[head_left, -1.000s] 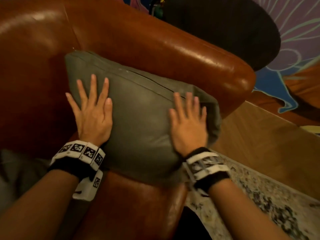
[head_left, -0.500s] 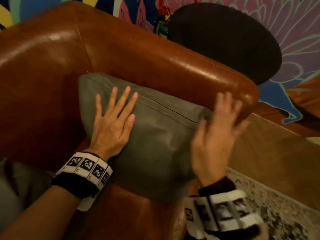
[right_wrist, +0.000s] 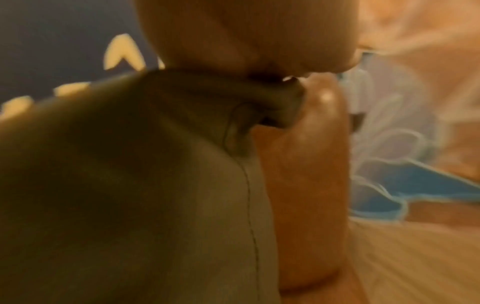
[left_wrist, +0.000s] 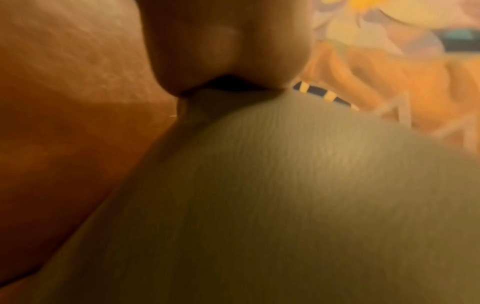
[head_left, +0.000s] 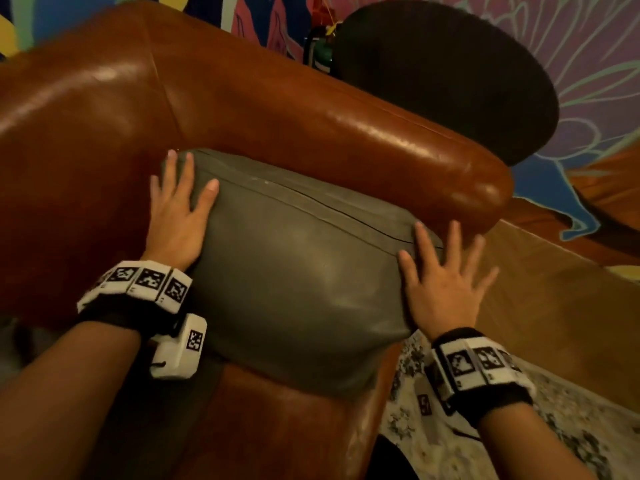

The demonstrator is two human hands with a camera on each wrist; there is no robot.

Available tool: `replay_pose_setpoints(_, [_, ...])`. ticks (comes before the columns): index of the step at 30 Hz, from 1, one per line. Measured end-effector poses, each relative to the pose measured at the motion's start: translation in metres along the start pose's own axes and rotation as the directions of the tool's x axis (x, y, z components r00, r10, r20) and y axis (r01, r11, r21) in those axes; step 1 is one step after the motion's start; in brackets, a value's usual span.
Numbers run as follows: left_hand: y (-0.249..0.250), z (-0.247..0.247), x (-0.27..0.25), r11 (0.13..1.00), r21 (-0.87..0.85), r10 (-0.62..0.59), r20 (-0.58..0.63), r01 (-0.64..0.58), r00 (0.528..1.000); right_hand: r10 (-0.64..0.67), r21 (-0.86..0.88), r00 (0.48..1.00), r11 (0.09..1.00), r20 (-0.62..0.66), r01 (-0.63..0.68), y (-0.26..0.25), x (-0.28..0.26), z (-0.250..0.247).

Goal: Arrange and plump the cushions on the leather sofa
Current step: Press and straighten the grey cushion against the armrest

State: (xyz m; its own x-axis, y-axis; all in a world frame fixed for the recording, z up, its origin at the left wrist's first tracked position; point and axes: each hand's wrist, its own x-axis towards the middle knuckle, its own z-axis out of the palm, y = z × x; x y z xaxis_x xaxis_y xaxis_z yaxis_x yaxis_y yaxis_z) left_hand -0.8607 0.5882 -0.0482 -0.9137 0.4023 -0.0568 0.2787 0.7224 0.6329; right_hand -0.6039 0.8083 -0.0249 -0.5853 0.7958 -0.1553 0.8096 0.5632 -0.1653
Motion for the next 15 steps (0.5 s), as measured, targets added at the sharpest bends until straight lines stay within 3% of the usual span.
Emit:
replay_pose_setpoints(1, [0.005, -0.003, 0.000, 0.991, -0.131, -0.026, -0.047, 0.019, 0.999, 0.085, 0.168, 0.995, 0.983, -0.045, -0.076, 0.005, -0.003, -0.005])
replay_pose_setpoints(3, [0.015, -0.011, 0.001, 0.951, -0.290, -0.157, -0.164, 0.104, 0.974, 0.232, 0.499, 0.967, 0.853, -0.101, -0.153, 0.011, -0.007, -0.011])
replay_pose_setpoints(5, [0.020, -0.019, 0.008, 0.879, -0.424, -0.321, -0.186, 0.219, 0.929, 0.355, 0.671, 0.932, 0.709, -0.075, -0.216, 0.010, -0.007, -0.017])
replay_pose_setpoints(7, [0.023, -0.029, 0.014, 0.798, -0.529, -0.421, -0.145, 0.289, 0.895, 0.474, 0.768, 0.880, 0.551, 0.033, -0.326, 0.011, -0.005, -0.023])
replay_pose_setpoints(9, [0.027, -0.040, 0.014, 0.818, -0.491, -0.411, -0.134, 0.300, 0.902, 0.538, 0.820, 0.836, 0.429, 0.104, -0.379, 0.015, -0.005, -0.026])
replay_pose_setpoints(12, [0.031, -0.057, 0.012, 0.896, -0.362, -0.316, -0.117, 0.256, 0.942, 0.507, 0.851, 0.858, 0.412, 0.083, -0.325, 0.019, -0.021, -0.034])
replay_pose_setpoints(15, [0.037, -0.077, -0.004, 0.820, -0.535, -0.255, -0.020, 0.205, 0.967, 0.448, 0.911, 0.887, 0.310, 0.111, -0.271, 0.027, -0.048, -0.055])
